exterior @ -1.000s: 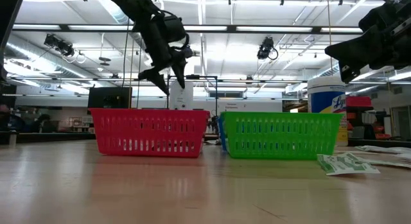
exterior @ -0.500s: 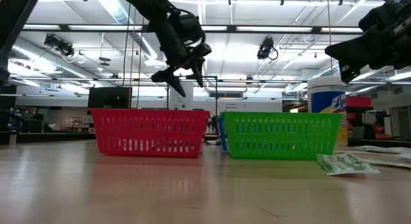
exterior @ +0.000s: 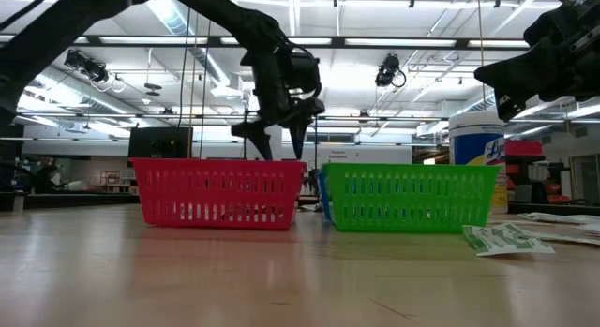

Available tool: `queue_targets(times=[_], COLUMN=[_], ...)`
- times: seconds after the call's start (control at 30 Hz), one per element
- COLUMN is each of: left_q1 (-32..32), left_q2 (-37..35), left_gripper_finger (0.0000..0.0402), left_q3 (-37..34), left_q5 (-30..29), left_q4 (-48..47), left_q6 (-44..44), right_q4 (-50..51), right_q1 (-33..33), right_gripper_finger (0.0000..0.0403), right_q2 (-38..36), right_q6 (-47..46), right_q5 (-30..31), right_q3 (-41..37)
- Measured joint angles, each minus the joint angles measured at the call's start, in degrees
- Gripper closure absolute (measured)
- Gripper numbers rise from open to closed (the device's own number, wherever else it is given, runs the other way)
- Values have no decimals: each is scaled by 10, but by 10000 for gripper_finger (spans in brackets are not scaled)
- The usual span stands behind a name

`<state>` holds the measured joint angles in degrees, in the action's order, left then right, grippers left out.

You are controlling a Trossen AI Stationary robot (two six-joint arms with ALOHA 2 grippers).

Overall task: Pick & Place First Aid Supplies
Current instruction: Put the blue alcohol pad into the blue bin

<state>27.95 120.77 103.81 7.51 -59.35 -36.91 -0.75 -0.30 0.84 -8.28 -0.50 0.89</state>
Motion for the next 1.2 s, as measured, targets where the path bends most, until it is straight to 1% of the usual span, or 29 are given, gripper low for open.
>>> queue_targets(times=[0.2,0.37,0.6,0.73,0.9,1.03,1.2], left_q1=[-23,-28,-27,-27,-31,-35,-35], left_q2=[34,44,43,43,43,43,43], left_gripper_finger=[110,110,110,110,107,79,19], left_q3=[0,0,0,0,0,0,0], left_q5=[-19,-28,-75,-91,-95,-110,-114], left_q4=[-6,-7,-7,7,12,17,17], left_q6=[-15,-42,12,13,11,12,5], right_q4=[0,0,0,0,0,0,0], right_q1=[0,0,0,0,0,0,0], right_gripper_finger=[385,385,385,385,385,385,385], right_q2=[0,0,0,0,0,0,0], right_q6=[0,0,0,0,0,0,0], right_q5=[0,0,0,0,0,0,0], right_q3=[0,0,0,0,0,0,0])
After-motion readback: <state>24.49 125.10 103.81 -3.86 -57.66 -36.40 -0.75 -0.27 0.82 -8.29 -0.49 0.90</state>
